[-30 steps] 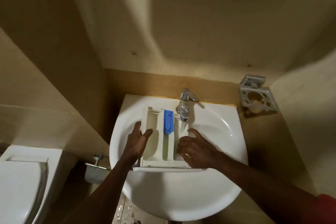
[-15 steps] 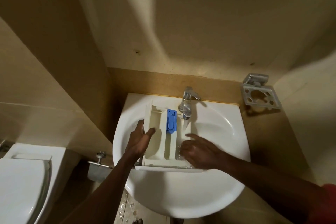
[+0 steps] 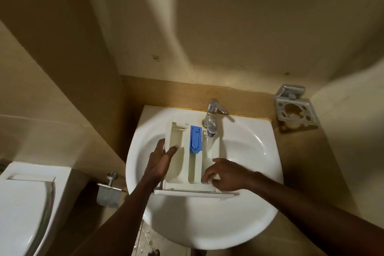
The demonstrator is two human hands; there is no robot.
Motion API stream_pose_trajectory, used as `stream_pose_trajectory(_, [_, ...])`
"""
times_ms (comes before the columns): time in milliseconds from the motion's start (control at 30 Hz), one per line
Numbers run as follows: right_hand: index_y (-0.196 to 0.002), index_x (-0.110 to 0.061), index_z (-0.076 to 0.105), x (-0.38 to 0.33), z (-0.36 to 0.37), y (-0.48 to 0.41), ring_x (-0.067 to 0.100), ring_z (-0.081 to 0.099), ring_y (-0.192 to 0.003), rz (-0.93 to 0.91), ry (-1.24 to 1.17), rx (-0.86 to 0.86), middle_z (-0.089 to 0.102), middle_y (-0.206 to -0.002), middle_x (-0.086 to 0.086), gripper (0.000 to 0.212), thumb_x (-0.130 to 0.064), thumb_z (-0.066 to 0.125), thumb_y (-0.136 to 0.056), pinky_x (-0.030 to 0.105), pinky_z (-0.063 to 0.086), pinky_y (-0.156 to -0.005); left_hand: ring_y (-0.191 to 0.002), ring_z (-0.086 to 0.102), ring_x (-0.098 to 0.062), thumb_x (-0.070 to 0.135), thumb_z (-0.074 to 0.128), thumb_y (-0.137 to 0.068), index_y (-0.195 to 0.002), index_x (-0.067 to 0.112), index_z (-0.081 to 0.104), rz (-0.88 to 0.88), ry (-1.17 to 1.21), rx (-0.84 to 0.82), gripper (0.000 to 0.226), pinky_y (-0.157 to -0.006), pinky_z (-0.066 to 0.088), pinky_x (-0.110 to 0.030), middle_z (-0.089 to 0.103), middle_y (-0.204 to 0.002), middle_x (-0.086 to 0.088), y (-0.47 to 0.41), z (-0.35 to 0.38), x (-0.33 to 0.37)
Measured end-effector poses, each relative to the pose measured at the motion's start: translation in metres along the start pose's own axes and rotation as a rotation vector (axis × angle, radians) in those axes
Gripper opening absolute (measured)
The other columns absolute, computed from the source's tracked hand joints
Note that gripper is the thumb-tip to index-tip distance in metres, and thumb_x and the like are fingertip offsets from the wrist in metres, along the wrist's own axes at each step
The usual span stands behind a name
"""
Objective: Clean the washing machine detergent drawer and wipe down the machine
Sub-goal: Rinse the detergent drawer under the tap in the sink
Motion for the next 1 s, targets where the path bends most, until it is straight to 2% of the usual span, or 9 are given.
stream_pose_trajectory(133, [-0.100, -0.021, 0.072, -0.001, -0.014, -0.005, 0.021, 0.061, -0.102, -0.017, 0.362, 0.128, 0.071, -0.104, -0.002, 0.038, -0.002, 0.047, -0.079, 0.027, 0.031, -0.111, -0.095, 0.060, -0.010, 0.033, 0.052, -0.099, -0.126, 0.026, 0.044, -0.021, 0.047, 0.013, 0.029, -0.075, 0.049, -0.028, 0.059, -0.116, 0.004, 0.001, 0.006, 0.001])
stream_pose_trajectory(233, [-0.115, -0.019, 0.067, -0.011, 0.000, -0.007, 0.025, 0.054, -0.115, -0.015, 0.252, 0.044, 0.061, -0.124, -0.002, 0.050, 0.004, 0.047, -0.076, 0.031, 0.043, -0.095, -0.104, 0.056, -0.017, 0.034, 0.052, -0.099, -0.135, 0.024, 0.044, -0.013, 0.005, 0.011, 0.039, -0.088, 0.043, -0.034, 0.057, -0.121, 0.006, -0.001, 0.004, 0.001])
stream_pose_trajectory(400, [-0.139, -0.026, 0.050, 0.002, 0.016, 0.018, 0.016, 0.034, -0.139, -0.010, 0.198, -0.065, 0.050, -0.144, -0.009, 0.063, 0.003, 0.047, -0.084, 0.027, 0.023, -0.119, -0.106, 0.055, -0.019, 0.037, 0.048, -0.100, -0.138, 0.023, 0.043, -0.010, -0.049, 0.001, 0.041, -0.090, 0.043, -0.036, 0.056, -0.120, 0.007, -0.004, 0.001, 0.002])
stream_pose_trajectory(533, [-0.102, -0.026, 0.075, 0.009, -0.004, 0.012, 0.020, 0.059, -0.119, -0.105, 0.477, 0.200, 0.070, -0.115, -0.007, 0.035, -0.008, 0.055, -0.079, 0.033, 0.038, -0.110, -0.105, 0.056, -0.021, 0.036, 0.049, -0.099, -0.138, 0.022, 0.043, -0.030, -0.042, 0.016, 0.041, -0.093, 0.045, -0.039, 0.059, -0.130, 0.000, -0.006, 0.000, 0.004])
stream_pose_trajectory(633, [-0.097, -0.024, 0.074, 0.017, -0.029, -0.005, 0.021, 0.063, -0.114, -0.140, 0.636, 0.314, 0.071, -0.107, -0.004, 0.045, -0.010, 0.035, -0.078, 0.040, 0.038, -0.110, -0.104, 0.051, -0.016, 0.032, 0.049, -0.100, -0.140, 0.020, 0.043, -0.020, -0.063, -0.009, 0.042, -0.089, 0.040, -0.033, 0.055, -0.130, 0.001, -0.005, -0.002, 0.011])
stream_pose_trajectory(700, [-0.095, -0.019, 0.071, 0.022, -0.046, -0.013, 0.021, 0.062, -0.115, -0.129, 0.753, 0.338, 0.070, -0.106, 0.001, 0.039, -0.009, 0.037, -0.077, 0.050, 0.035, -0.112, -0.104, 0.047, -0.014, 0.030, 0.049, -0.101, -0.142, 0.017, 0.041, -0.007, -0.071, 0.002, 0.044, -0.088, 0.036, -0.031, 0.051, -0.128, 0.002, -0.004, -0.006, 0.016])
stream_pose_trajectory(833, [-0.113, -0.009, 0.067, 0.027, -0.037, -0.016, 0.032, 0.052, -0.127, -0.032, 0.735, 0.346, 0.063, -0.126, 0.013, 0.035, -0.005, 0.052, -0.082, 0.055, 0.034, -0.110, -0.109, 0.052, -0.018, 0.032, 0.051, -0.100, -0.140, 0.016, 0.043, -0.001, -0.101, 0.010, 0.044, -0.091, 0.042, -0.033, 0.051, -0.132, 0.006, -0.006, -0.014, 0.018])
stream_pose_trajectory(900, [-0.121, -0.010, 0.065, 0.027, -0.012, -0.006, 0.032, 0.054, -0.125, -0.123, 0.721, 0.369, 0.064, -0.126, 0.012, 0.046, -0.004, 0.043, -0.082, 0.051, 0.037, -0.110, -0.103, 0.059, -0.019, 0.035, 0.052, -0.099, -0.135, 0.019, 0.046, 0.007, -0.117, -0.018, 0.040, -0.087, 0.048, -0.036, 0.060, -0.131, -0.002, -0.007, -0.014, 0.016])
stream_pose_trajectory(1000, [-0.135, -0.017, 0.056, 0.032, 0.001, 0.008, 0.025, 0.043, -0.137, -0.257, 0.728, 0.319, 0.052, -0.142, 0.007, 0.057, -0.003, 0.052, -0.080, 0.047, 0.029, -0.116, -0.102, 0.054, -0.015, 0.038, 0.052, -0.098, -0.137, 0.022, 0.047, -0.001, -0.120, -0.029, 0.042, -0.087, 0.041, -0.032, 0.059, -0.133, -0.002, -0.006, -0.016, 0.014])
Point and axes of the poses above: each hand's wrist, its own y-axis away from the middle knuckle, its own z-axis out of the palm, x = y × z, the point moved 6 cm from there along -y, towards the middle knuckle
